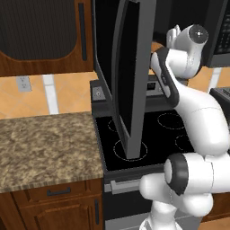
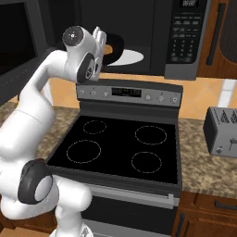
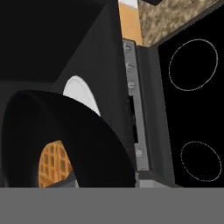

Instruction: Open the microwave, place the bowl with waffle inside the microwave, then close the microwave door and turn it on.

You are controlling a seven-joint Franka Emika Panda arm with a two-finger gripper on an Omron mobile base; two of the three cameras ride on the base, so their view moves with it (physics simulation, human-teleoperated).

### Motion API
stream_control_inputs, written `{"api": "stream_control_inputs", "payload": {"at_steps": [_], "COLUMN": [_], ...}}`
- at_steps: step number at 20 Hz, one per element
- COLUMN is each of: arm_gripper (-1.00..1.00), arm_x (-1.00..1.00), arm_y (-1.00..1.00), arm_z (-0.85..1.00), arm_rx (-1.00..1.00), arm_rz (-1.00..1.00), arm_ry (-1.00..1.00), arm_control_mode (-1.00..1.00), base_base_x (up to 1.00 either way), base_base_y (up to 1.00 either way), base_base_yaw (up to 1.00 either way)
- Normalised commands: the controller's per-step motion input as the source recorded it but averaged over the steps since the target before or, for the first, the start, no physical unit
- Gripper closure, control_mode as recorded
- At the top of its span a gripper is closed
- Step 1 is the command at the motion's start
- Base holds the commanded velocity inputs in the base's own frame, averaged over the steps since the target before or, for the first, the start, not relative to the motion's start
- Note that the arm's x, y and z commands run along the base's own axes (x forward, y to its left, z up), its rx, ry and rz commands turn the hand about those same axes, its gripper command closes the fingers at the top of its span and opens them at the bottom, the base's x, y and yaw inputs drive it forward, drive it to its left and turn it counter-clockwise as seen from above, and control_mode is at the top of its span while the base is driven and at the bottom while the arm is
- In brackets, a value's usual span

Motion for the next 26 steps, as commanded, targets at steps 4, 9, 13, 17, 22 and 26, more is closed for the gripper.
{"api": "stream_control_inputs", "payload": {"at_steps": [4, 9, 13, 17, 22, 26], "arm_gripper": [1.00, 1.00, 1.00, 1.00, 1.00, -1.00], "arm_x": [0.87, 0.79, 0.59, 0.34, 0.27, 0.10], "arm_y": [0.00, 0.00, 0.00, 0.00, 0.00, 0.00], "arm_z": [0.00, -0.08, -0.28, -0.29, -0.25, -0.09], "arm_rx": [0.00, 0.00, -0.01, -0.01, 0.00, 0.00], "arm_rz": [0.00, 0.00, 0.00, 0.01, 0.04, 0.01], "arm_ry": [0.02, 0.01, 0.02, 0.00, -0.01, 0.00], "arm_control_mode": [-1.00, -1.00, -1.00, -1.00, -1.00, -1.00], "base_base_x": [0.00, 0.00, 0.00, 0.00, 0.00, 0.00], "base_base_y": [0.00, 0.00, 0.00, 0.00, 0.00, 0.00], "base_base_yaw": [0.00, 0.00, 0.00, 0.00, 0.00, 0.00]}}
